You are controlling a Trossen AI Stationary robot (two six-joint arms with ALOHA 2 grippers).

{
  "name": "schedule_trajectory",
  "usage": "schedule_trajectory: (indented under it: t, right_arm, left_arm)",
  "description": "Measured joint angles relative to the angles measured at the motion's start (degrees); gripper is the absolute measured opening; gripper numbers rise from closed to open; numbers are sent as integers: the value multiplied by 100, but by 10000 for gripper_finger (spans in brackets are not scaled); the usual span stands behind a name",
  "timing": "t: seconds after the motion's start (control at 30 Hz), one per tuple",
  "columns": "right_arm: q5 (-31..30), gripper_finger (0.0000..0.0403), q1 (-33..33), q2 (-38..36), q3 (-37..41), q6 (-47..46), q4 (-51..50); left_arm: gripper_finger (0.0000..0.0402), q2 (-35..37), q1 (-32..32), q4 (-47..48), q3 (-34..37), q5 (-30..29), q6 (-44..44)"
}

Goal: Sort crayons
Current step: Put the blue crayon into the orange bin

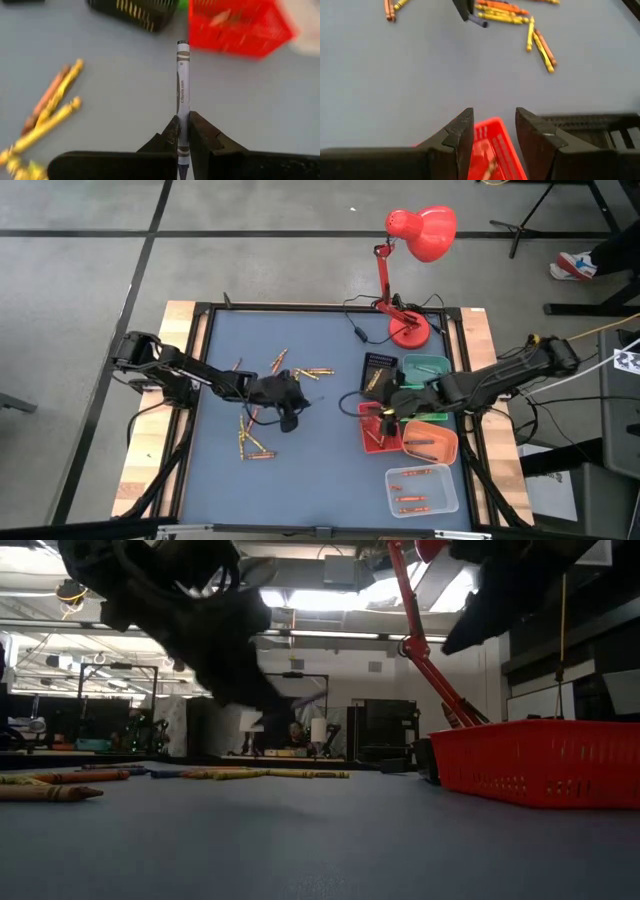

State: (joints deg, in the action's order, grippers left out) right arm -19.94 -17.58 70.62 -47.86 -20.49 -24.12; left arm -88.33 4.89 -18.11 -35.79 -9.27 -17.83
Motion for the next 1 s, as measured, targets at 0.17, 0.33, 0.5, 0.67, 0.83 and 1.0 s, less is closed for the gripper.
schedule_trajectory:
  t: [0.17,0.33,0.5,0.67,0.83,1.0]
  right_arm:
    - [2,143,0,360,0,334,822]
    - [2,143,0,561,0,470,1498]
    - [-13,143,0,735,0,478,2044]
    - [-241,143,-1,990,0,692,2798]
    - [-414,143,0,1215,2,1100,3675]
    - [-364,143,0,1275,2,1478,4436]
  left_arm:
    - [7,3,2,-852,-4,-1,183]
    - [7,8,0,-1470,-5,-5,426]
    - [7,10,0,-2050,-9,-8,616]
    - [7,13,83,-2631,-11,-7,686]
    - [7,14,258,-2924,-11,-6,1059]
    - [7,14,431,-2919,-12,-8,1098]
